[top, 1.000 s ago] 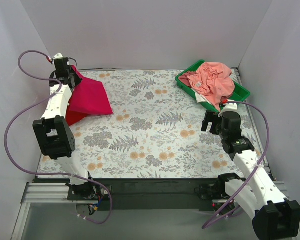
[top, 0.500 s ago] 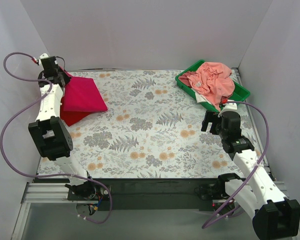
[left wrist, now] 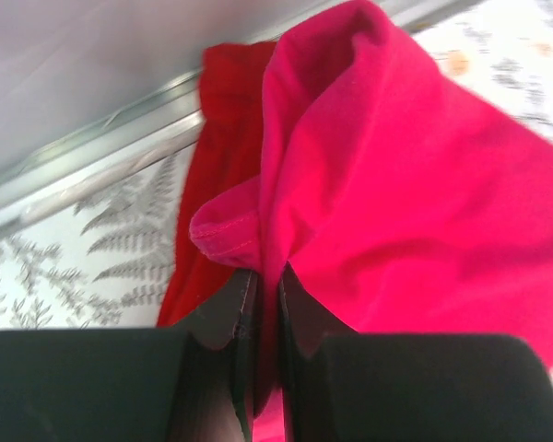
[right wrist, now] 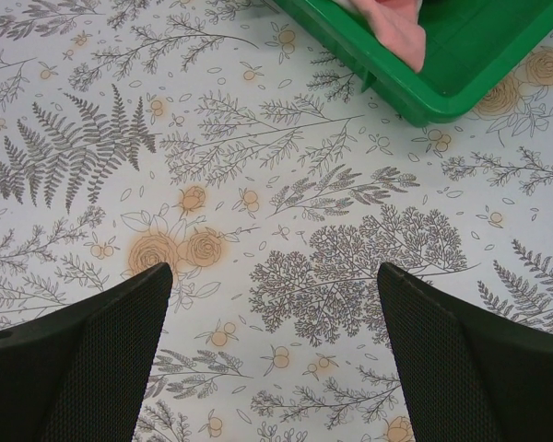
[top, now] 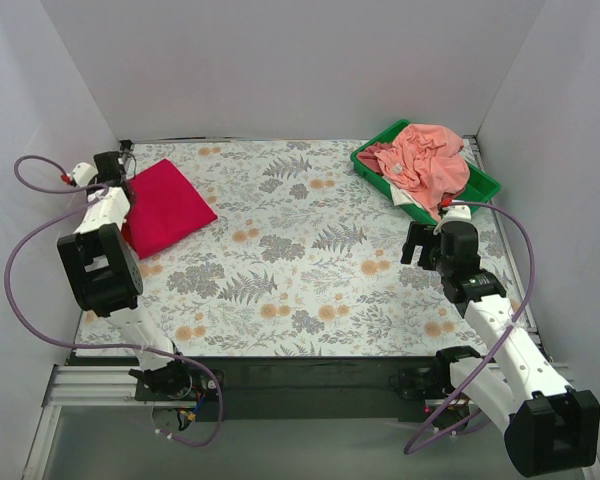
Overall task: Fold and stack the t-shirts
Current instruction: Neatly place the folded tshirt to the corner
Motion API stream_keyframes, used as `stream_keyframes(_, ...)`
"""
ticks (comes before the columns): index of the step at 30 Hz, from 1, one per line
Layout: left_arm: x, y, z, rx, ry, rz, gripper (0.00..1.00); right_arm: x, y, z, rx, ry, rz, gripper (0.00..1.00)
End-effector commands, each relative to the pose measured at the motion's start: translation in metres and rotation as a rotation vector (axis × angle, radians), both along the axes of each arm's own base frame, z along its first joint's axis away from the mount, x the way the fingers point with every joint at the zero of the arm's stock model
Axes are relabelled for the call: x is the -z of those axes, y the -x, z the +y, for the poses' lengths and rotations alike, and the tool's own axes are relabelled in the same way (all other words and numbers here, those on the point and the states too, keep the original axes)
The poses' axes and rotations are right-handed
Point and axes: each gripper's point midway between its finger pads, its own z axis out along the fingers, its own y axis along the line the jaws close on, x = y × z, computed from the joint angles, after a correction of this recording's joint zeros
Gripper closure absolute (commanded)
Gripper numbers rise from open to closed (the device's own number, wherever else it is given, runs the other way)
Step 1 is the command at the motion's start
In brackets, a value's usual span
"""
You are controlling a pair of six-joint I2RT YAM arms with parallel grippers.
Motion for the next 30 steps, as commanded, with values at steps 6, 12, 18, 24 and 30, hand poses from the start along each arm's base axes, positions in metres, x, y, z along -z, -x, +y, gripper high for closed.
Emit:
stream_keyframes(6, 0.03, 0.029, 0.018, -0.223, 0.005, 0.022, 1.0, -0.01, -0.003, -0.002, -0.005, 0.011, -0.042, 0.02)
stream_keyframes(12, 0.018, 0.037, 0.023, -0.309, 0.001, 0.016, 0.26, -0.01, -0.003, -0.003, -0.003, 0.013, -0.042, 0.02)
stream_keyframes(18, -0.028, 0.035, 0.012, -0.278, 0.041, -0.071, 0.22, -0.01, -0.003, -0.001, -0.013, 0.007, -0.041, 0.02)
stream_keyframes(24, -0.081, 0.038, -0.01, -0.193, 0.104, -0.172, 0.12, -0.012, -0.003, 0.0, -0.016, 0.0, -0.049, 0.02)
stream_keyframes(30, -0.102, 0.024, -0.038, -0.035, 0.167, -0.258, 0.1, -0.014, -0.002, 0.002, -0.026, -0.007, -0.053, 0.02)
